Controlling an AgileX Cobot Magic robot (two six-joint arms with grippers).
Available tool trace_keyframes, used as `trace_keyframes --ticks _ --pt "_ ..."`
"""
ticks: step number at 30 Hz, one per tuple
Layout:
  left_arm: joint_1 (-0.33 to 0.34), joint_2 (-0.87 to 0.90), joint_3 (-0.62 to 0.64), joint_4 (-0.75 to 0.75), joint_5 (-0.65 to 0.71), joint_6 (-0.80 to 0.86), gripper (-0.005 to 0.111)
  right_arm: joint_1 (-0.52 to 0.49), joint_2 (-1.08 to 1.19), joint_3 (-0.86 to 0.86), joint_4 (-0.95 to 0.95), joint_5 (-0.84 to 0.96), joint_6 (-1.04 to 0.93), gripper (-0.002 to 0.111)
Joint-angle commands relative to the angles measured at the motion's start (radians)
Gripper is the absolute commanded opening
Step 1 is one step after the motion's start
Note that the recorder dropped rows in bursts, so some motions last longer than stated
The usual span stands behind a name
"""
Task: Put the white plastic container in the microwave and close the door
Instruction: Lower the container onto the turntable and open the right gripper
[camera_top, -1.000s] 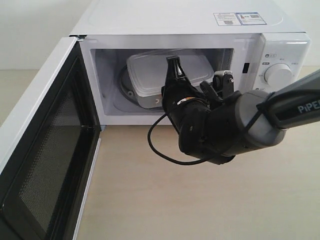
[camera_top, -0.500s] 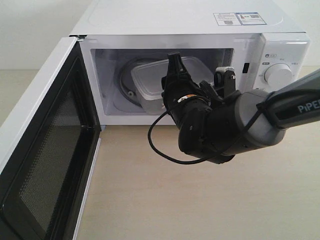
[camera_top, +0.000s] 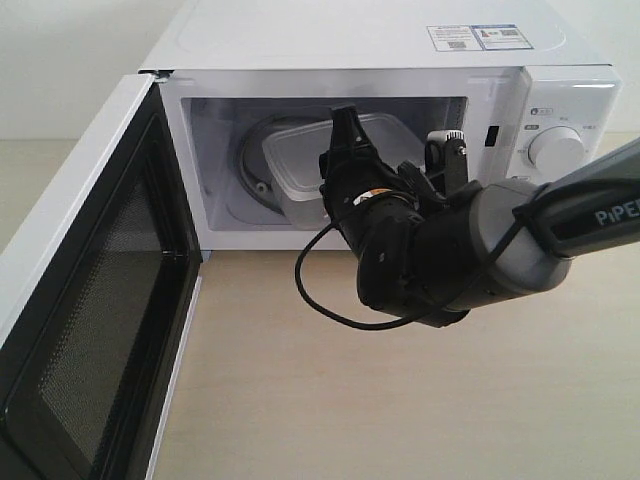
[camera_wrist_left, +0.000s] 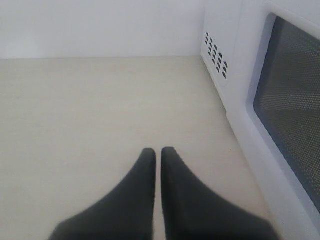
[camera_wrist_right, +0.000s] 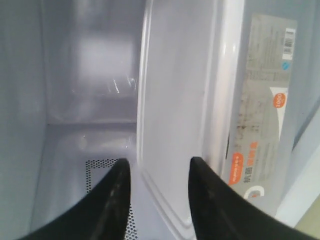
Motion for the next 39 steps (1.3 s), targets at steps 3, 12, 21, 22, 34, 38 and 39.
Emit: trace_keyframes --ticks 3,12,21,22,34,38,39 --pt "0.000 -0.002 0.004 0.001 -0.003 0.002 0.004 0.001 -0.009 -0.005 -0.019 0.006 -0.010 0.038" --pt "0.000 -0.002 0.004 0.001 -0.003 0.002 0.004 0.001 -0.072 0.007 -0.051 0.110 -0.167 0.038" --pt "0.000 -0.002 0.004 0.001 -0.003 0.002 0.004 0.001 -0.207 0.197 -0.034 0.117 -0.240 0.038" --pt "0.000 -0.002 0.004 0.001 -0.003 0.002 0.004 0.001 -0.220 0.226 -0.082 0.123 -0.262 0.038" --pt "0.000 -0.002 0.004 0.001 -0.003 0.002 0.004 0.001 -0.254 0.284 -0.339 0.209 -0.703 0.000" --pt "0.000 -0.002 0.004 0.001 -0.003 0.002 0.004 -0.002 -0.254 0.284 -0.329 0.197 -0.898 0.000" --pt "0.000 -0.002 0.004 0.001 -0.003 0.002 0.004 -0.010 -0.254 0.284 -0.326 0.197 -0.927 0.000"
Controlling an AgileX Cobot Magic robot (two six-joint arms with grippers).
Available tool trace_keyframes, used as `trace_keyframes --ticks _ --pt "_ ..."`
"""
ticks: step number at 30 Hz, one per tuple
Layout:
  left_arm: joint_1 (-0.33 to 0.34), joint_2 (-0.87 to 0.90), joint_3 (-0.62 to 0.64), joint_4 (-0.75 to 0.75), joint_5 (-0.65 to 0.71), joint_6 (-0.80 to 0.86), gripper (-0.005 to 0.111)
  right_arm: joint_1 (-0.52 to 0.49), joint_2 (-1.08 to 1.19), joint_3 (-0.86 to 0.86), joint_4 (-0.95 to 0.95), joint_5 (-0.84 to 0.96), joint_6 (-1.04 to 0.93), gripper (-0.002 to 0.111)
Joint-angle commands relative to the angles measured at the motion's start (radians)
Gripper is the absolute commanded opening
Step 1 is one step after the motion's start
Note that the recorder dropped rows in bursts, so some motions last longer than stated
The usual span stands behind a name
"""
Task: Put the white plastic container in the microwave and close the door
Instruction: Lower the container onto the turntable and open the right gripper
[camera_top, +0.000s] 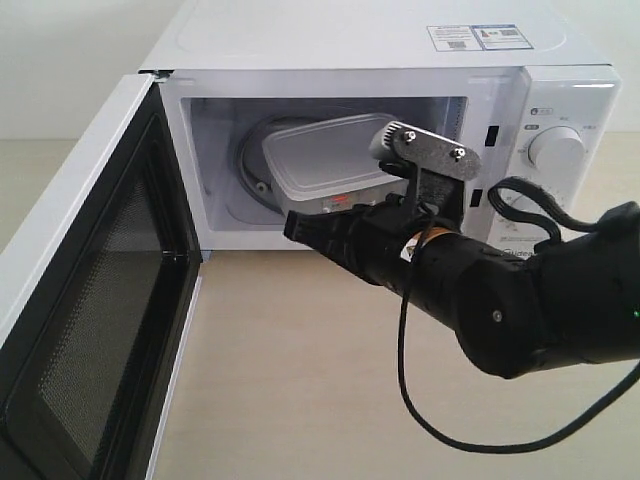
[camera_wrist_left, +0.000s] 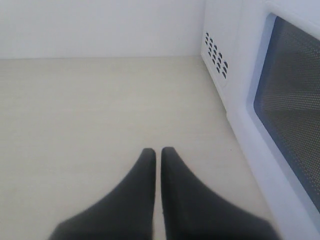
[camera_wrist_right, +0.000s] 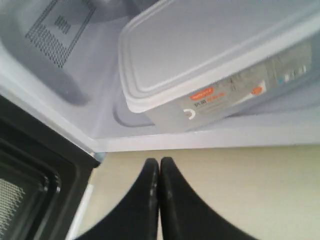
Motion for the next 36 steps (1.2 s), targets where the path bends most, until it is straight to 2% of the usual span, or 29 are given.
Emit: trace_keyframes --ticks 1,4,6,17,30,36 --pt "0.000 -0.002 0.004 0.001 -0.003 0.002 0.004 -0.017 -0.010 0.005 -0.009 -0.012 -0.180 0.000" --pt "0.000 -0.002 0.004 0.001 -0.003 0.002 0.004 -0.080 0.050 -0.065 -0.065 0.077 -0.215 0.000" --pt "0.000 -0.002 0.004 0.001 -0.003 0.002 0.004 -0.084 0.112 -0.129 -0.131 0.111 -0.238 0.000" --pt "0.000 -0.002 0.004 0.001 -0.003 0.002 0.004 -0.117 0.302 -0.343 -0.120 0.147 -0.274 0.000" --pt "0.000 -0.002 0.004 0.001 -0.003 0.002 0.004 -0.120 0.303 -0.342 -0.111 0.049 -0.304 0.000" --pt "0.000 -0.002 0.004 0.001 -0.003 0.002 0.004 -0.120 0.302 -0.342 -0.111 0.068 -0.304 0.000"
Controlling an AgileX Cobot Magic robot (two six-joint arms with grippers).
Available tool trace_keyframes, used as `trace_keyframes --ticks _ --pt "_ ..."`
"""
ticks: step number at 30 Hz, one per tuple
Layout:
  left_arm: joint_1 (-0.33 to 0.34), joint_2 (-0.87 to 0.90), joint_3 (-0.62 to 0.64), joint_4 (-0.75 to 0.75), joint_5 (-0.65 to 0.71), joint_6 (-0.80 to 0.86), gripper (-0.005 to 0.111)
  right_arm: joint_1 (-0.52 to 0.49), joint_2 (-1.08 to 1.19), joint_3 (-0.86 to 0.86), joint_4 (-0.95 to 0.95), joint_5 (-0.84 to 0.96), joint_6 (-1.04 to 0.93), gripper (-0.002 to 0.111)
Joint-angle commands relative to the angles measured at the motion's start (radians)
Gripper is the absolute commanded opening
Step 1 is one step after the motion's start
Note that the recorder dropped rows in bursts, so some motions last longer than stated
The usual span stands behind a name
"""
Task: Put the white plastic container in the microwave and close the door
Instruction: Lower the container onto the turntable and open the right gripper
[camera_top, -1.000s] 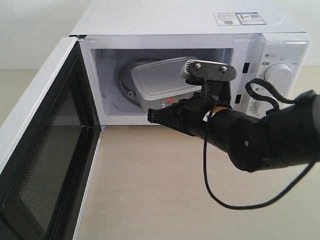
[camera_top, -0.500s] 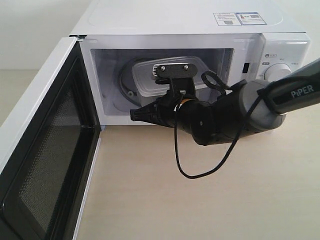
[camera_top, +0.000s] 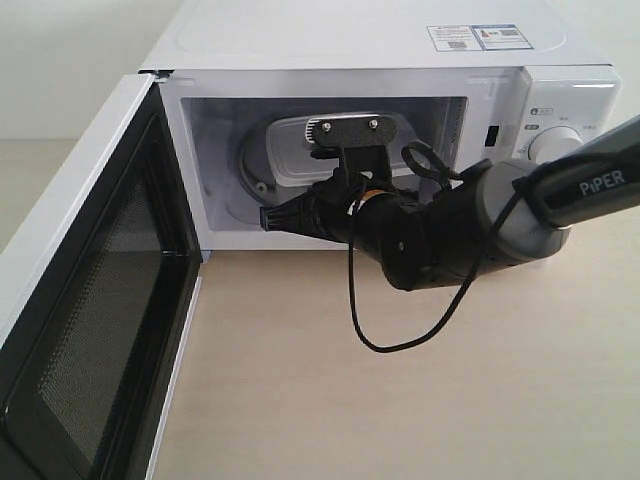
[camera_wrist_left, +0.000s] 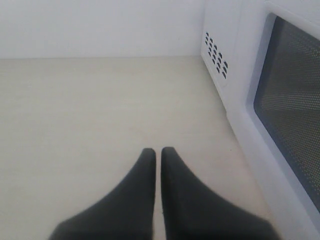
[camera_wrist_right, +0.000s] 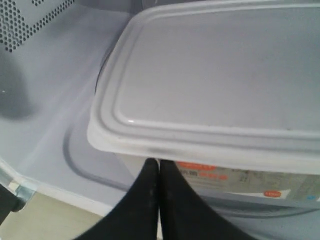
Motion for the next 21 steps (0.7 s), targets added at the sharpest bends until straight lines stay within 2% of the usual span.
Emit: trace_keyframes --ticks 1,5,11,21 --pt "0.000 -0.002 0.004 0.001 -0.003 0.002 0.004 -0.006 -0.004 -0.004 0.001 0.008 -0.010 0.000" --pt "0.000 -0.002 0.004 0.001 -0.003 0.002 0.004 0.016 -0.038 -0.002 0.001 0.086 -0.020 0.000" --pt "0.000 -0.002 0.004 0.001 -0.003 0.002 0.004 0.052 -0.132 0.083 0.006 0.091 -0.042 0.000" --pt "0.000 -0.002 0.004 0.001 -0.003 0.002 0.004 0.123 -0.382 0.396 0.008 0.065 -0.051 0.000"
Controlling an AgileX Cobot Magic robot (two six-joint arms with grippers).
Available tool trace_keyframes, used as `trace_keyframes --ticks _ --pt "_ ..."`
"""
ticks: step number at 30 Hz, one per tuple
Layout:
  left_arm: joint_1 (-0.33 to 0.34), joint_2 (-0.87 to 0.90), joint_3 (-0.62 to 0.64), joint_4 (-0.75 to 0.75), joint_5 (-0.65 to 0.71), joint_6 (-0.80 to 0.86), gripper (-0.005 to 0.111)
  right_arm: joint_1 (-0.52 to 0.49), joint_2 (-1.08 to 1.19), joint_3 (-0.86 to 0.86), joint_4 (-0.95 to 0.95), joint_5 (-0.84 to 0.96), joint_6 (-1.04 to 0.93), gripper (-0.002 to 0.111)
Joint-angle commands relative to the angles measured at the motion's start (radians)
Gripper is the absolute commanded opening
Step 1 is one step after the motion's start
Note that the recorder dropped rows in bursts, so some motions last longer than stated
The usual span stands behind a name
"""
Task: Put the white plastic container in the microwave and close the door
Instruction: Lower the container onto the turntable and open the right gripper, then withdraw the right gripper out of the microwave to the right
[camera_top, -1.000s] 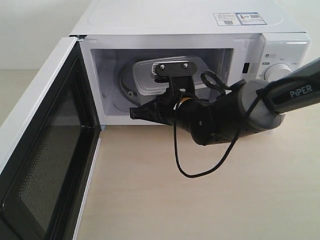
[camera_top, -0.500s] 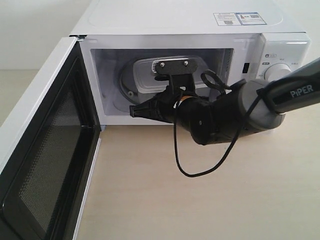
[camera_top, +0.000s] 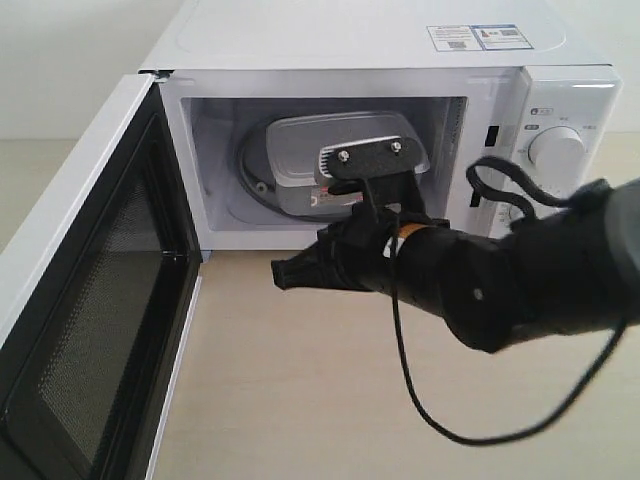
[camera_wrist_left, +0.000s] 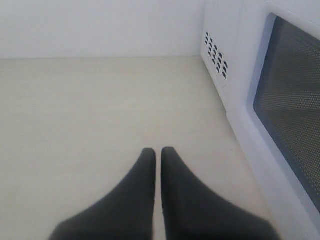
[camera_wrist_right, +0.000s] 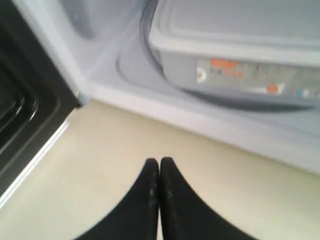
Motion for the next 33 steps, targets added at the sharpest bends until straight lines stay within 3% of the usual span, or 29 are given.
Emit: trace_keyframes --ticks 1,8,13,25,33 --pt "0.000 -0.002 0.004 0.001 -0.003 0.002 0.004 0.050 -0.145 0.147 -0.003 -0.043 -0.010 0.000" --pt "0.000 -0.002 0.004 0.001 -0.003 0.002 0.004 0.087 -0.374 0.353 0.033 -0.168 -0.024 0.000" --pt "0.000 -0.002 0.004 0.001 -0.003 0.002 0.004 0.085 -0.536 0.484 0.065 -0.166 -0.192 0.000" --pt "0.002 -0.002 0.004 0.011 -0.005 0.002 0.004 0.085 -0.555 0.506 0.065 -0.163 -0.170 0.000" --pt "0.002 -0.002 0.004 0.045 -0.084 0.002 0.004 0.085 -0.555 0.506 0.065 -0.156 -0.169 0.000"
